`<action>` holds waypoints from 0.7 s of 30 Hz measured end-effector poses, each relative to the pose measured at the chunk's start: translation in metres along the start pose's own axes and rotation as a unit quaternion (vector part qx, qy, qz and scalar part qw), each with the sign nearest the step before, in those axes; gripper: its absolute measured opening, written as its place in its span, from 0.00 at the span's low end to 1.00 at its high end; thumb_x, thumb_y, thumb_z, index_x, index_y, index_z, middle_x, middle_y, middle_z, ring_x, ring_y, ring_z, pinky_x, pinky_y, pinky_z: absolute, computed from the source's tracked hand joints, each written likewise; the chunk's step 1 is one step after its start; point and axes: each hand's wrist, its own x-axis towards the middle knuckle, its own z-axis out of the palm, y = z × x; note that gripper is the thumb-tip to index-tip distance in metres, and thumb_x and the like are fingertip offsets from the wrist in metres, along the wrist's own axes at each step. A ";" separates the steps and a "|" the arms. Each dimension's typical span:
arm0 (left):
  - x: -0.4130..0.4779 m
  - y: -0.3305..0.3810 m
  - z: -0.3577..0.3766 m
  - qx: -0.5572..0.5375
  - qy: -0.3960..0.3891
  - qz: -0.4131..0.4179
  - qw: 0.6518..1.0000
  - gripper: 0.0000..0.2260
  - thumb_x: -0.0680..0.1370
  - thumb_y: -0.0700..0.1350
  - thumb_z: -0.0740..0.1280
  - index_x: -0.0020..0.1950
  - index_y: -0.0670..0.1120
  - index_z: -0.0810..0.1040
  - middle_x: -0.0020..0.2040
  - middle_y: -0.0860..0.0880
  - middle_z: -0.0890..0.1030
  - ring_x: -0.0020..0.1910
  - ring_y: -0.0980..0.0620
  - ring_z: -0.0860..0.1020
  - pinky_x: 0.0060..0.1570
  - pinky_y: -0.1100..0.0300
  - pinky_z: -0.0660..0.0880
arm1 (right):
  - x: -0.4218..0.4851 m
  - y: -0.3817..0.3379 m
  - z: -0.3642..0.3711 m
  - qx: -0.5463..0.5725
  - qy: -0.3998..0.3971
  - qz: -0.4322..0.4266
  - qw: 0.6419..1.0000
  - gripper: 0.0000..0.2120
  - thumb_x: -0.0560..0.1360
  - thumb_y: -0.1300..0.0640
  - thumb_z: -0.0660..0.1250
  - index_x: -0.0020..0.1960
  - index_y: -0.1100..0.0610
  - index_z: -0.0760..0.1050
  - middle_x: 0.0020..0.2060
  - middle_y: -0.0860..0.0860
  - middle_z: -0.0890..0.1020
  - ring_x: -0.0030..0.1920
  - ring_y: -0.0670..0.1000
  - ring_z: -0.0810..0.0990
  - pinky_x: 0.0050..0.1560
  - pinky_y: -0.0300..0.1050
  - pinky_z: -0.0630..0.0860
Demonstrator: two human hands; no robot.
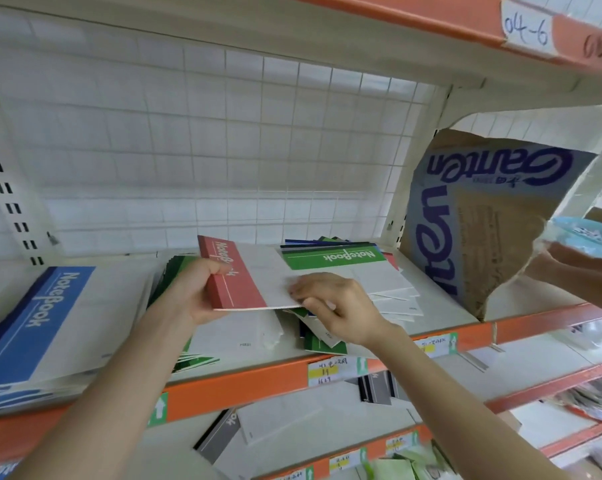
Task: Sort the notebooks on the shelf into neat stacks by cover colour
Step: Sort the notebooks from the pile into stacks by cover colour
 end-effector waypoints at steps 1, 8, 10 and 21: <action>0.000 -0.001 -0.004 0.014 0.006 0.008 1.000 0.06 0.79 0.34 0.57 0.47 0.42 0.72 0.41 0.42 0.77 0.38 0.46 0.76 0.34 0.51 0.70 | 0.002 0.000 0.000 0.013 -0.019 0.056 0.998 0.27 0.77 0.41 0.52 0.52 0.61 0.80 0.51 0.54 0.83 0.54 0.55 0.80 0.52 0.46 0.76; -0.012 -0.001 -0.032 0.020 0.049 0.041 0.998 0.12 0.78 0.33 0.57 0.60 0.42 0.68 0.43 0.43 0.77 0.40 0.46 0.76 0.38 0.49 0.71 | 0.025 0.002 0.013 -0.174 -0.167 0.330 0.913 0.20 0.75 0.42 0.60 0.35 0.58 0.65 0.39 0.53 0.73 0.42 0.55 0.72 0.41 0.44 0.69; -0.016 -0.003 -0.036 0.023 0.052 0.043 0.997 0.12 0.79 0.33 0.58 0.60 0.43 0.68 0.43 0.43 0.77 0.40 0.46 0.76 0.39 0.49 0.71 | 0.030 -0.002 0.010 -0.191 -0.194 0.340 0.900 0.20 0.76 0.44 0.60 0.35 0.58 0.64 0.36 0.52 0.72 0.40 0.55 0.71 0.39 0.43 0.67; -0.019 -0.016 -0.032 0.039 0.038 0.054 0.997 0.08 0.81 0.39 0.58 0.59 0.43 0.70 0.42 0.43 0.77 0.38 0.46 0.77 0.34 0.52 0.71 | 0.026 -0.014 -0.009 -0.267 -0.117 0.229 0.929 0.11 0.73 0.70 0.57 0.53 0.63 0.73 0.45 0.60 0.80 0.40 0.59 0.75 0.37 0.44 0.64</action>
